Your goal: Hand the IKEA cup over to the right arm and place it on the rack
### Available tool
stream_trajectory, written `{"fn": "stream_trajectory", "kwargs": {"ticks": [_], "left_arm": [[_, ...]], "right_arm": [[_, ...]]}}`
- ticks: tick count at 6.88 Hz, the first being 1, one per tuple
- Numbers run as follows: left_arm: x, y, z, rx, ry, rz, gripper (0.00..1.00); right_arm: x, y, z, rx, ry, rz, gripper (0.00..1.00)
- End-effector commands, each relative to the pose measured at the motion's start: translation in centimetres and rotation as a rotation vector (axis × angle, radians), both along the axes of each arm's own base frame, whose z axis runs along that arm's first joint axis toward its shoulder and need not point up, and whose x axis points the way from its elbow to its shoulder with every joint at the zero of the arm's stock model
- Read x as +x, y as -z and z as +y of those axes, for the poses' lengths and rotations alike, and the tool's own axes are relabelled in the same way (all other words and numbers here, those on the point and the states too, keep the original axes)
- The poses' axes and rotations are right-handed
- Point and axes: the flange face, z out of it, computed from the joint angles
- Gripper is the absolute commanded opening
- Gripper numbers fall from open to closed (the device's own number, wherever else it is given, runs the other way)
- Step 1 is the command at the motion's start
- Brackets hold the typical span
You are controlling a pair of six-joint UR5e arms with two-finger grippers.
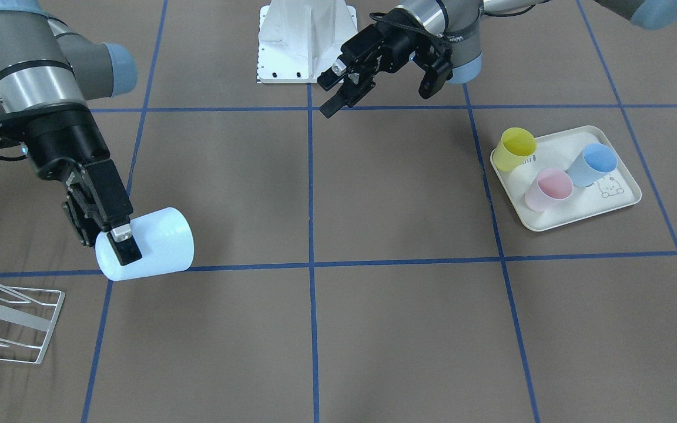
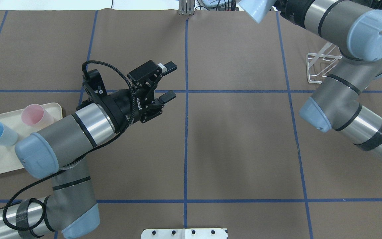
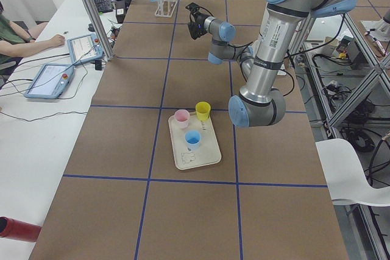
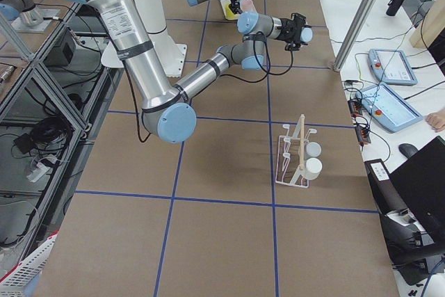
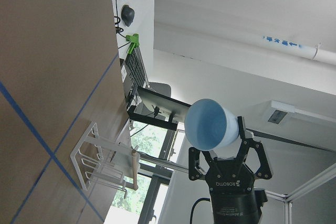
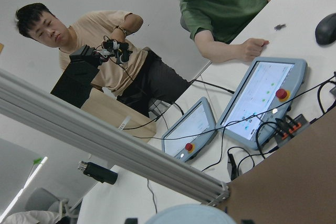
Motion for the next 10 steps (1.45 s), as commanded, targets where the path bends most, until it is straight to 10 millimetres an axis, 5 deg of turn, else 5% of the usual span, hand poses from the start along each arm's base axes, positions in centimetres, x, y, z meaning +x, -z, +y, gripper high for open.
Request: {"fn": "stream_trajectory", "kwargs": {"ticks": [1, 3, 6, 9, 10], "left_arm": [[-3.2, 1.4, -0.8, -0.004, 0.07, -0.254, 1.0], [-4.5, 1.3, -2.2, -0.051, 0.107, -0.502, 1.0], [-6.9, -2.4, -3.2, -0.099, 0.122, -0.837, 1.0], [-9.6, -4.6, -4.0, -0.127, 0.088, -1.078, 1.0], [-12.4, -5.6, -4.2, -0.121, 0.044, -1.145, 1.0]], "right_arm": [[1.8, -1.3, -2.0, -0.021, -0.108, 0.207, 0.0], [2.4, -4.7, -4.5, -0.051, -0.204, 0.376, 0.0], [1.7, -10.6, -7.4, -0.11, -0.44, 0.685, 0.0], [0.2, -13.8, -6.8, -0.121, -0.592, 0.879, 0.0], [0.2, -16.5, -6.2, -0.133, -0.581, 0.955, 0.0]]}}
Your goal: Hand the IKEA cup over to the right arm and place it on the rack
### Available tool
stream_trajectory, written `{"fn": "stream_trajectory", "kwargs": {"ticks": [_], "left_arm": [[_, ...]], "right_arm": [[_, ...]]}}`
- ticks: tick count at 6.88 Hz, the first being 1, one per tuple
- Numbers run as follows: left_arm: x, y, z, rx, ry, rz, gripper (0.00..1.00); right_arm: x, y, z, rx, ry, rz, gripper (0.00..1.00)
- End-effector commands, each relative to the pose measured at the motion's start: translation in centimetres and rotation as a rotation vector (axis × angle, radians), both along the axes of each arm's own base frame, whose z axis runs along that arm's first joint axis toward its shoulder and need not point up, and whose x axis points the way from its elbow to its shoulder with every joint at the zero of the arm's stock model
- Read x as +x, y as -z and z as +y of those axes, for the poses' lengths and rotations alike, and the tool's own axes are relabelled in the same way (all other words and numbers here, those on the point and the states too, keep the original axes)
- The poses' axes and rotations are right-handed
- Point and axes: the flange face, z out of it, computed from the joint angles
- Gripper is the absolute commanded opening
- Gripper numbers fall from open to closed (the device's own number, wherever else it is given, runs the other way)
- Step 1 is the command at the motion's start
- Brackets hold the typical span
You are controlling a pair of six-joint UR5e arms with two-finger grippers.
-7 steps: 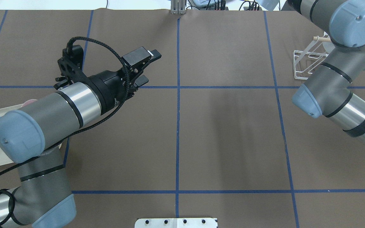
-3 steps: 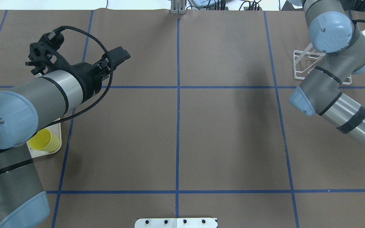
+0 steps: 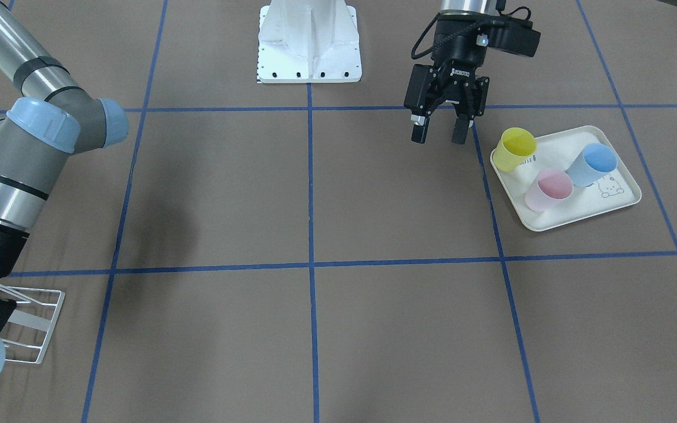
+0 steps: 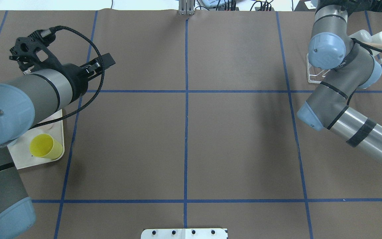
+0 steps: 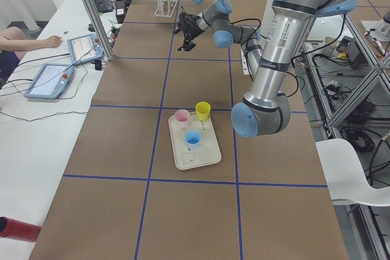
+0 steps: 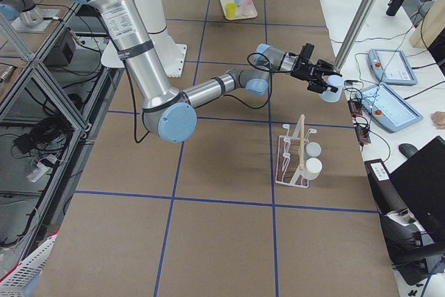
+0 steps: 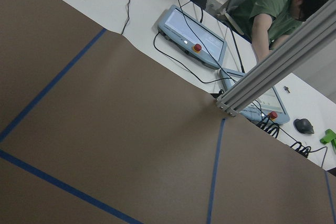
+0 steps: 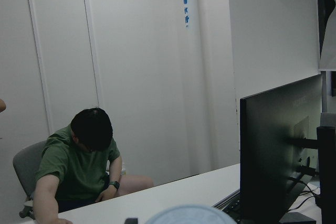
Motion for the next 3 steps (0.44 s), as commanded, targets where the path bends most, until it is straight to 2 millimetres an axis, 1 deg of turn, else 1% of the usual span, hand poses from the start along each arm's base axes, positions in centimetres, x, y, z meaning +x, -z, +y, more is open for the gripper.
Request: {"fn": "stream_trajectory", "kwargs": {"ticks": [1, 2, 3], "left_arm": [[-4.53, -1.3, -0.61, -0.04, -0.056, -0.111, 1.0], [-5.21, -1.2, -0.92, -0.046, -0.052, -0.107, 1.0], [-5.16, -1.26, -0.95, -0.047, -0.054, -0.108, 1.0]], "right_arm": [[0.1, -3.5, 0.99, -0.043, -0.007, 0.121, 0.0], [-0.32, -3.96, 1.11, -0.049, 0.0, 0.127, 0.0], [-0.36, -3.97, 1.11, -0.05, 0.005, 0.127, 0.0]]}}
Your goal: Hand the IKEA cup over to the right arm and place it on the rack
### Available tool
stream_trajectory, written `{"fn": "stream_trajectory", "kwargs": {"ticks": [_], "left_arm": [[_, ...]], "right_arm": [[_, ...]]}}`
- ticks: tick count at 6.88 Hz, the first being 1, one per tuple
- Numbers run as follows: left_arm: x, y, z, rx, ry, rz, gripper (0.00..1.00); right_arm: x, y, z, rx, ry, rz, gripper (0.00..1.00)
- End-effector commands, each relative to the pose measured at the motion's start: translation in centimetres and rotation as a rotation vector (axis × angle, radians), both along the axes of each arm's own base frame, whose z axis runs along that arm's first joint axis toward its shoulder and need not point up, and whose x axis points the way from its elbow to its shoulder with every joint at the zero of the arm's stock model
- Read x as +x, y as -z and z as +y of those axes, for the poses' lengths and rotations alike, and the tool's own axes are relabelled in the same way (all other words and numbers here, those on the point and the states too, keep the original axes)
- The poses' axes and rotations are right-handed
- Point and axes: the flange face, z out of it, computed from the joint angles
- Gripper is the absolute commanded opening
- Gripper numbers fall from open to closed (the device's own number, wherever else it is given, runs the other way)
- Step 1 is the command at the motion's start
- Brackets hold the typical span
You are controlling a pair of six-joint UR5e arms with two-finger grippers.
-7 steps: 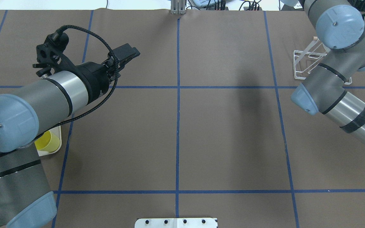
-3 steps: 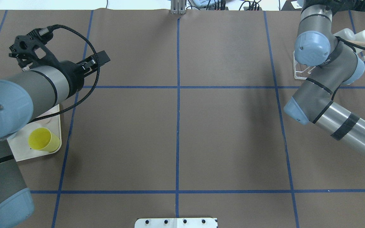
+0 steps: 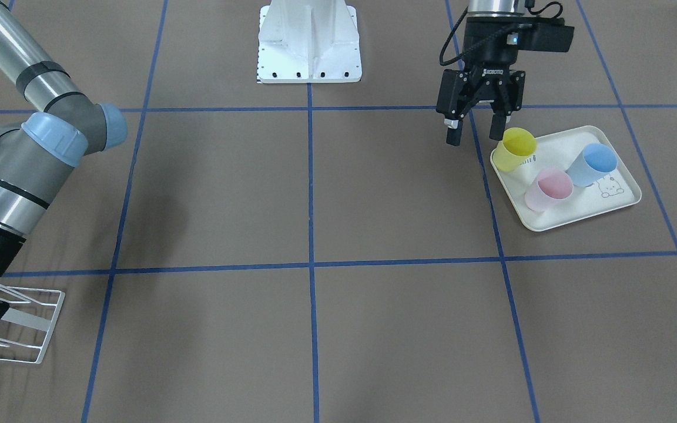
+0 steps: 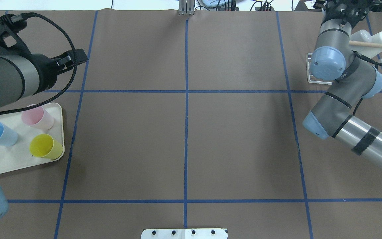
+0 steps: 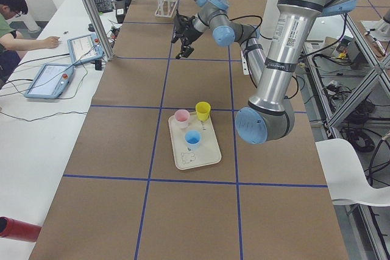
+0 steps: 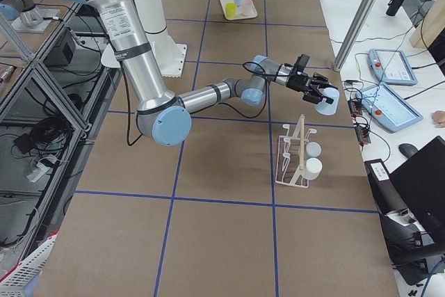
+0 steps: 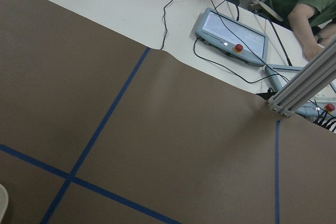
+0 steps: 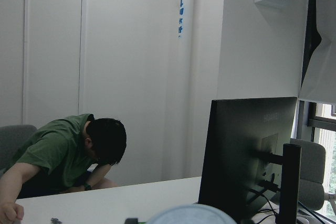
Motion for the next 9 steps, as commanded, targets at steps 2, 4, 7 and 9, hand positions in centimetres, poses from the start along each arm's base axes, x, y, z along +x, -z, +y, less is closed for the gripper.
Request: {"fn": "stream_trajectory", "kwargs": {"ticks": [2, 4, 7, 9], "left_arm": [[-0.4, -0.1, -0.1, -0.005, -0.003, -0.005, 1.0], [-0.4, 0.0, -0.2, -0.004, -0.003, -0.004, 1.0], [-0.4, 0.0, -0.2, -0.004, -0.003, -0.004, 1.0], [-0.3, 0.1, -0.2, -0.005, -0.005, -0.001, 1.0]], "right_arm": [[-0.4, -0.7, 0.2, -0.012, 0.014, 0.006, 0.0], [0.4, -3.6, 1.0, -0.046, 0.022, 0.015, 0.0], [0.2, -4.6, 1.3, -0.071, 0.056, 0.001, 0.0], [0.5, -5.3, 1.1, -0.086, 0.061, -0.001, 0.0]]}}
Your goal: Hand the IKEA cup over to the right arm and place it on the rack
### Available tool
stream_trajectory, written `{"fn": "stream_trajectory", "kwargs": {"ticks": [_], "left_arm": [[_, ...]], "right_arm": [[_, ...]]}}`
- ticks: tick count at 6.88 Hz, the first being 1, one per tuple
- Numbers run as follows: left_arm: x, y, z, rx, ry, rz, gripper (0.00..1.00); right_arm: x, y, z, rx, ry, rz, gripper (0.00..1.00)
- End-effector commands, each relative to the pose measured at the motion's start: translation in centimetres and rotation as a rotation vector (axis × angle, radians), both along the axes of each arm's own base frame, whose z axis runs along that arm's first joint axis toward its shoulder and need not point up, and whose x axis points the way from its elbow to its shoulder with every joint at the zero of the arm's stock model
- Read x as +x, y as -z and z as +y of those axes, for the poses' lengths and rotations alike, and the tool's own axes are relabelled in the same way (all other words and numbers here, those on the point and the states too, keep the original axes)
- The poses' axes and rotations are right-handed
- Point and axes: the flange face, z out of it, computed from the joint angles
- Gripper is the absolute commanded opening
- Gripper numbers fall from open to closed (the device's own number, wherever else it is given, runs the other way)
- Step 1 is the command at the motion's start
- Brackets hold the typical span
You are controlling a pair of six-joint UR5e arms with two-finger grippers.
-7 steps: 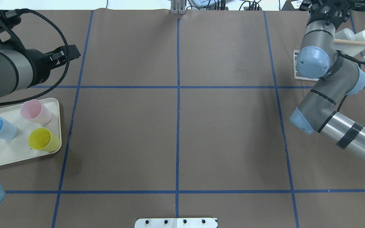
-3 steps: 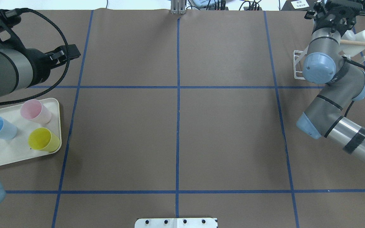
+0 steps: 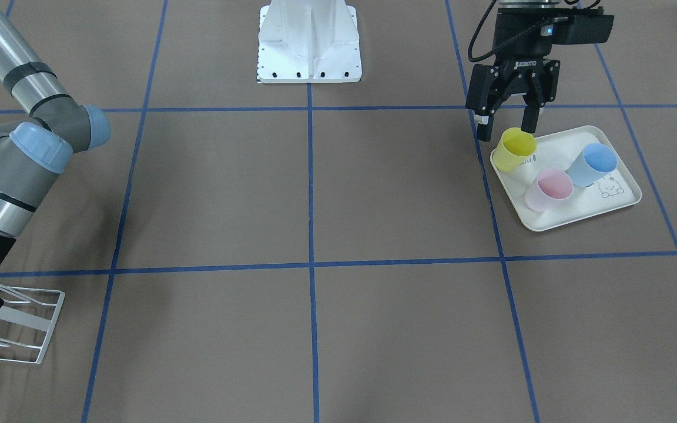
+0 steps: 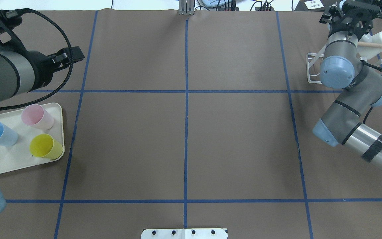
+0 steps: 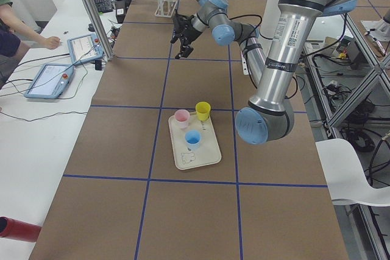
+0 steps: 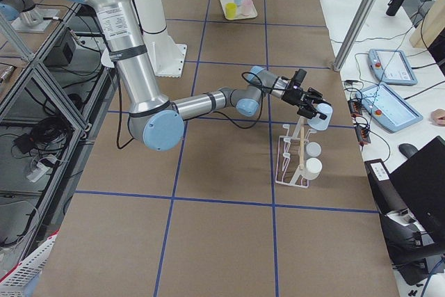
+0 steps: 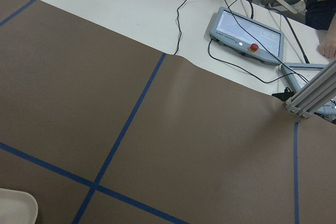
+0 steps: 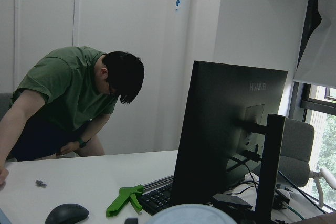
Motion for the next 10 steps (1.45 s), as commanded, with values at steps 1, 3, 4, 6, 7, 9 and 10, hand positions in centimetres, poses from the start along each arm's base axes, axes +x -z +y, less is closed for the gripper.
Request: {"fn": "stream_trajectory", "kwargs": {"ticks": [1, 3, 4, 6, 7, 9, 10], "left_arm": [[0.1, 0.0, 0.0, 0.001, 0.0, 0.0, 1.0], [0.0, 0.1, 0.0, 0.001, -0.001, 0.002, 1.0], [0.0, 0.1, 0.1, 0.002, -0.001, 0.003, 1.0], [0.0, 0.1, 0.1, 0.002, -0.001, 0.003, 1.0], [0.0, 0.1, 0.1, 0.0, -0.001, 0.005, 1.0], [0.0, 0.1, 0.0, 0.0, -0.001, 0.005, 1.0], [0.0, 0.1, 0.0, 0.0, -0.001, 0.005, 1.0]], "right_arm": [[0.1, -0.8, -0.1, -0.013, 0.003, 0.001, 0.0], [0.0, -1.2, -0.1, -0.018, 0.003, 0.003, 0.0], [0.0, -1.3, 0.0, -0.019, 0.002, 0.003, 0.0], [-0.2, -2.2, 0.0, -0.029, 0.0, 0.002, 0.0], [-0.3, -2.7, 0.0, -0.037, 0.002, 0.008, 0.0], [-0.9, -2.8, 0.2, -0.043, 0.019, -0.002, 0.0], [-1.4, -2.8, 0.4, -0.042, 0.024, -0.01, 0.0]]}}
